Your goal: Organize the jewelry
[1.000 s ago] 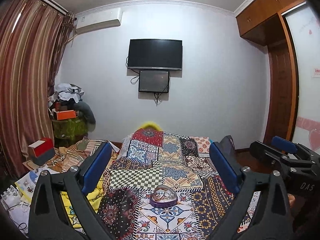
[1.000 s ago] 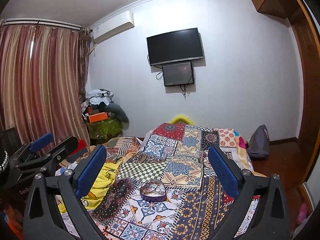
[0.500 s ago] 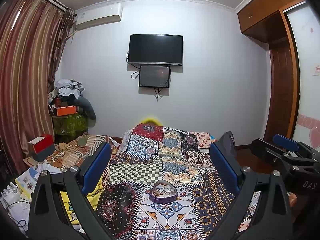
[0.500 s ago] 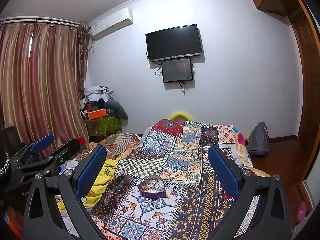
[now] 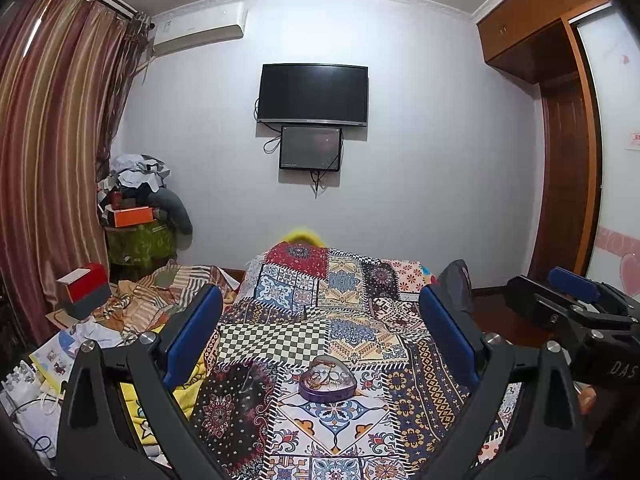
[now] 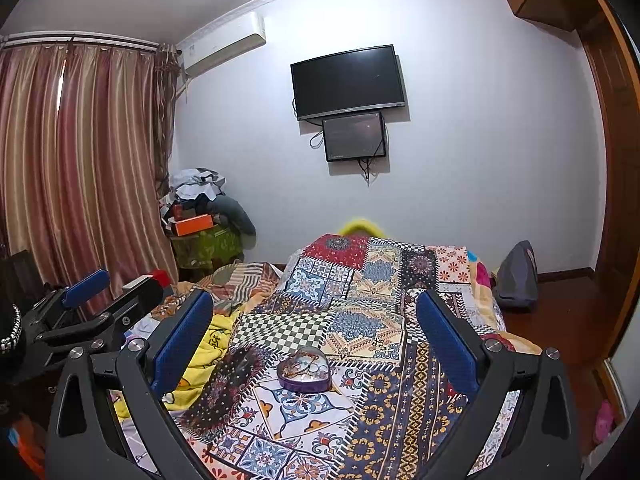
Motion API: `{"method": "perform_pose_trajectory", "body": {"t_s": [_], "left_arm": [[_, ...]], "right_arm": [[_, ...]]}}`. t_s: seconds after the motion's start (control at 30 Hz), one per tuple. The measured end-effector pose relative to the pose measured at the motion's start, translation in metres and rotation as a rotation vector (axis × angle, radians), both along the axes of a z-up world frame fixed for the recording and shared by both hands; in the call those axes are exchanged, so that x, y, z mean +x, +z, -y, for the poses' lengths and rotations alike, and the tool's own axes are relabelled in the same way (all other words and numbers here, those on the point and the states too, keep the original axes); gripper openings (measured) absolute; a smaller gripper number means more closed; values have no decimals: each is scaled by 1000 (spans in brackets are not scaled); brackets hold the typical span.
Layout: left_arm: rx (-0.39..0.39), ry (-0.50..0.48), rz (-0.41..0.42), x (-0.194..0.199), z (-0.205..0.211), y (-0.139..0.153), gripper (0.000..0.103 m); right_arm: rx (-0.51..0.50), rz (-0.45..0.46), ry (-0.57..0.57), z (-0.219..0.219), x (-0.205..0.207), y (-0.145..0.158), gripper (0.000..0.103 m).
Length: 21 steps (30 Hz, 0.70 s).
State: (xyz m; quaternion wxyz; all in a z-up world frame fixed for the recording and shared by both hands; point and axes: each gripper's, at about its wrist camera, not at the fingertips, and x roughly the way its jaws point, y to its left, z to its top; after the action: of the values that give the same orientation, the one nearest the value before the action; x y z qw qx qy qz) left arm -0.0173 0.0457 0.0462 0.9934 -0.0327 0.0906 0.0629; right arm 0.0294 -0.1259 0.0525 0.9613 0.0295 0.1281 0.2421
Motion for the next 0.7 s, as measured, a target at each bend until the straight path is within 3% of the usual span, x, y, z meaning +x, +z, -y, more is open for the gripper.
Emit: {"method": "perform_pose_trajectory", "body": {"t_s": [0.7], "left_arm": [[-10,-21,-17,6,-3,-2,100]], "right_arm": [[-10,-15,0,0,3,-2,101]]}}
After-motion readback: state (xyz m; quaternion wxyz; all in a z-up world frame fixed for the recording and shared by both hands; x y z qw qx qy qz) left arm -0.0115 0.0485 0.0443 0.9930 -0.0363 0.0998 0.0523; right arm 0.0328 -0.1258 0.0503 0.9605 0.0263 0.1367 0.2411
